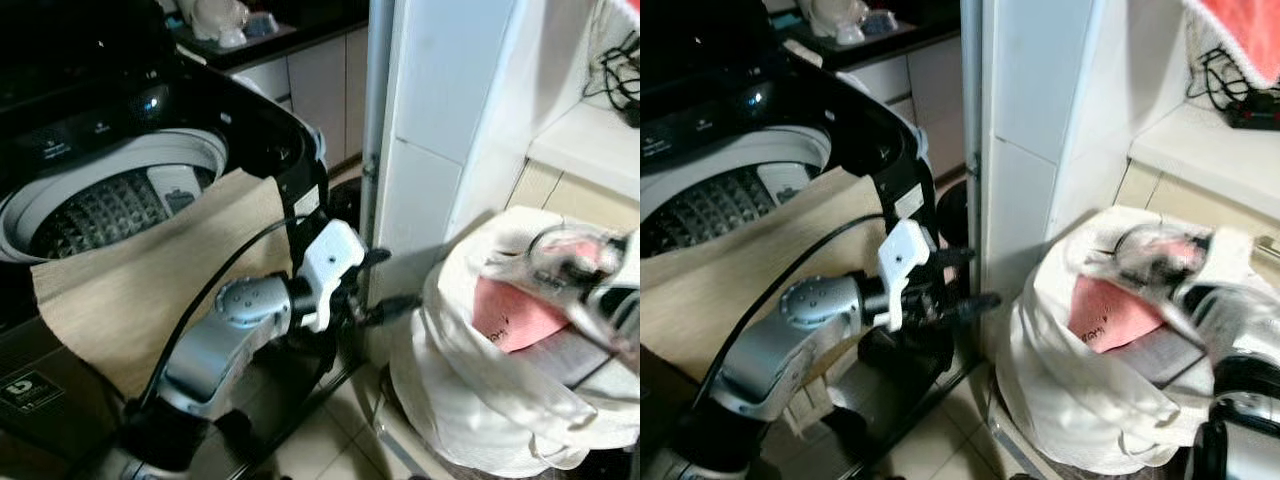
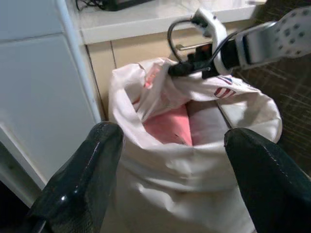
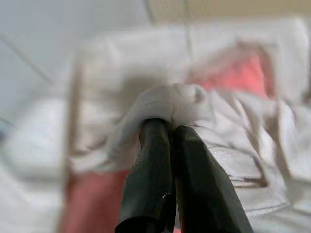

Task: Clothes washing

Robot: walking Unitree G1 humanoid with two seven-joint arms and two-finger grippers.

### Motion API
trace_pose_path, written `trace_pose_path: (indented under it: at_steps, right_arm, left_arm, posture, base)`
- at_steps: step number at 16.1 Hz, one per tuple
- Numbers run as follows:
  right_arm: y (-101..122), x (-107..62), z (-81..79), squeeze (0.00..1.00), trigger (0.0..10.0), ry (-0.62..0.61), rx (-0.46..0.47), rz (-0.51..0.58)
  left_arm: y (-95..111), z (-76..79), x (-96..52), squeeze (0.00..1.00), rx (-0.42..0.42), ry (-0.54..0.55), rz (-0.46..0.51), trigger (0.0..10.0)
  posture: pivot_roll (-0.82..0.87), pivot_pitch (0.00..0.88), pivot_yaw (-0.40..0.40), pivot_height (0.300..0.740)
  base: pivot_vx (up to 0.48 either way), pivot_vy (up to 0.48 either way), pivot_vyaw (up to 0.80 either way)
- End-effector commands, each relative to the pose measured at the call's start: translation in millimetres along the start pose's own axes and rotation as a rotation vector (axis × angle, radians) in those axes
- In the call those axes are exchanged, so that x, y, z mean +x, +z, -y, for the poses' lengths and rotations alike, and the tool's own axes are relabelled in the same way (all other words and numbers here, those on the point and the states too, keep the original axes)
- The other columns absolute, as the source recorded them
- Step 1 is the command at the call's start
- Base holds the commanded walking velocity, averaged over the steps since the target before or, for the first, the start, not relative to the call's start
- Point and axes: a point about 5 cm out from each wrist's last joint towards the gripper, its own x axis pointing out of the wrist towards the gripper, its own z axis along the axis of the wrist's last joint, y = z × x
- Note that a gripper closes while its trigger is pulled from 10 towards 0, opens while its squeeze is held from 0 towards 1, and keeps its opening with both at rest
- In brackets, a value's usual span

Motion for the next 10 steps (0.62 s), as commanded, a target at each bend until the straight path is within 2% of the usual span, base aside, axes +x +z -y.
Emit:
trace_pose_path:
  at_steps: [1, 2, 4, 5, 6, 7, 8, 9, 10]
  right_arm:
    - [16, -4.3, -8.7, 0.00, 0.0, 0.073, 0.036, 0.046]
    - [58, -32.2, -35.9, 0.00, 0.0, 0.301, 0.095, 0.179]
    - [73, -49.6, -54.6, 0.00, 0.0, 0.432, 0.053, 0.232]
    - [84, -78.3, -92.3, 0.00, 0.0, 0.689, -0.022, 0.282]
    - [86, -99.2, -117.4, 0.00, 0.0, 0.858, -0.075, 0.295]
    - [86, -104.8, -123.6, 0.00, 0.0, 0.897, -0.092, 0.297]
    - [90, -122.6, -142.6, 0.00, 0.0, 1.020, -0.102, 0.321]
    - [95, -134.4, -154.2, 0.00, 0.0, 1.098, -0.084, 0.347]
    - [99, -138.2, -159.5, 0.00, 0.0, 1.130, -0.069, 0.364]
  left_arm:
    - [6, -7.3, -1.3, 0.00, 0.025, 0.039, 0.018, 10.0]
    - [17, -13.5, 3.0, 0.00, 0.036, 0.082, 0.080, 10.0]
    - [25, -15.7, 4.8, 0.00, 0.039, 0.100, 0.131, 10.0]
    - [41, -19.0, 9.0, 0.00, 0.049, 0.133, 0.227, 10.0]
    - [53, -20.5, 13.1, 0.00, 0.064, 0.140, 0.288, 10.0]
    - [56, -20.7, 14.5, 0.00, 0.071, 0.138, 0.302, 10.0]
    - [66, -20.0, 21.0, 1.00, 0.050, 0.109, 0.346, 10.0]
    - [74, -17.6, 26.5, 1.00, 0.011, 0.066, 0.380, 10.0]
    - [78, -15.8, 30.1, 1.00, -0.001, 0.045, 0.396, 10.0]
  posture:
    - [-0.12, 0.000, 0.098, 0.740]
    - [-0.13, 0.000, 0.098, 0.740]
    - [-0.14, 0.000, 0.099, 0.740]
    - [-0.15, 0.000, 0.103, 0.740]
    - [-0.15, 0.000, 0.103, 0.740]
    - [-0.15, 0.000, 0.103, 0.740]
    - [-0.15, 0.000, 0.098, 0.740]
    - [-0.15, 0.000, 0.098, 0.740]
    - [-0.16, 0.000, 0.093, 0.740]
  base:
    - [0.000, 0.000, 0.00]
    - [0.000, 0.000, 0.00]
    - [0.000, 0.000, 0.00]
    - [0.000, 0.000, 0.00]
    - [0.000, 0.000, 0.00]
    - [0.000, 0.000, 0.00]
    - [0.000, 0.000, 0.00]
    - [0.000, 0.000, 0.00]
    - [0.000, 0.000, 0.00]
